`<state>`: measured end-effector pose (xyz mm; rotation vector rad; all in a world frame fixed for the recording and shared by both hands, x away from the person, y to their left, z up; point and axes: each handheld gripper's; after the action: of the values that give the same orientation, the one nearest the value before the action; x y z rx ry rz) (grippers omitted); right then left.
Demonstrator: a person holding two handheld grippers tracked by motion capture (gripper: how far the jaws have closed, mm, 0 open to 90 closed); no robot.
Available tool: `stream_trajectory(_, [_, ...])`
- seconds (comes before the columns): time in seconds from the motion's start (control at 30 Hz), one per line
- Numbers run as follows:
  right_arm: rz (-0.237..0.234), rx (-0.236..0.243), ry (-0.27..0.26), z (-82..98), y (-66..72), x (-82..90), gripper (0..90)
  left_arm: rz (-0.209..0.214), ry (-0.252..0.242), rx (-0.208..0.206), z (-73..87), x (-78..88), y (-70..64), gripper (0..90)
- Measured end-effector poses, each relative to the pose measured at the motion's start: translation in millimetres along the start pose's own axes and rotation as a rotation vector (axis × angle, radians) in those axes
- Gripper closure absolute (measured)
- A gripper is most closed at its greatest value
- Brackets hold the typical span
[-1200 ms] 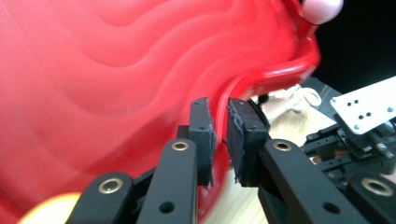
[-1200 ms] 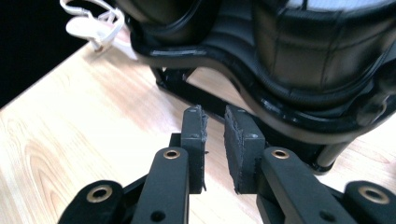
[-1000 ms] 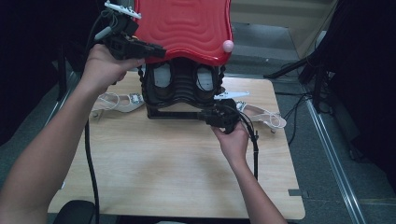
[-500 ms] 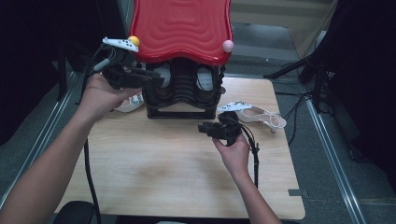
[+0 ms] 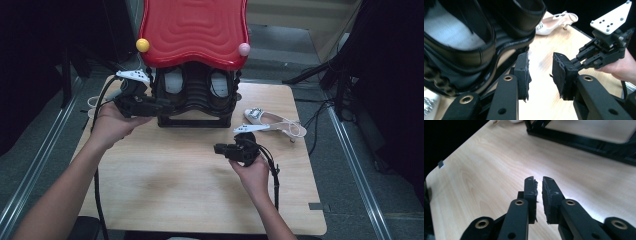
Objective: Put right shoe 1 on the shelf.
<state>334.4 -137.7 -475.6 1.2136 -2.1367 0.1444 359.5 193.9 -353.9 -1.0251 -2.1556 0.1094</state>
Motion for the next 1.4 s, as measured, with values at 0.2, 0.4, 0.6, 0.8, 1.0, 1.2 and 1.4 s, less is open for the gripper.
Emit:
stream_trajectory(0.2, [-0.038,-0.008,0.017,9.2,1.4,-1.4,77.3,-0.010,0.039,0.006,16.1,-14.4,7.3,67.3])
stream_trajectory(0.4, [-0.036,-0.009,-0.020,15.9,3.7,1.7,69.4,0.000,0.040,0.011,31.3,-23.9,11.9,68.2])
stream_trajectory(0.6, [0.072,0.054,-0.012,17.4,7.5,5.2,59.7,0.002,0.058,0.028,46.2,-31.7,18.2,68.4])
stream_trajectory(0.8, [0.062,0.038,0.025,19.9,6.5,7.1,62.4,-0.013,0.068,0.045,61.8,-37.3,27.1,68.7])
stream_trajectory(1.0, [-0.003,-0.011,0.041,23.5,-2.2,7.1,65.9,-0.018,0.064,0.077,78.6,-38.4,40.5,71.2])
stream_trajectory(1.2, [0.015,-0.002,0.071,29.4,-2.1,4.0,71.1,-0.037,0.067,0.103,94.1,-36.3,56.1,75.1])
stream_trajectory(1.4, [0.067,0.011,0.070,30.8,-0.4,7.4,69.6,-0.068,0.054,0.120,105.0,-28.9,70.0,78.9])
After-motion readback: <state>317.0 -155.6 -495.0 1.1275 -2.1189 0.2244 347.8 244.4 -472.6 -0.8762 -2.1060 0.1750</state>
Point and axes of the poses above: each handheld gripper's, and its own axes: x roughly backward along the jaws, z roughly out of its underside, y roughly to its left, and after that the axes turned 11 degrees about x, right-handed
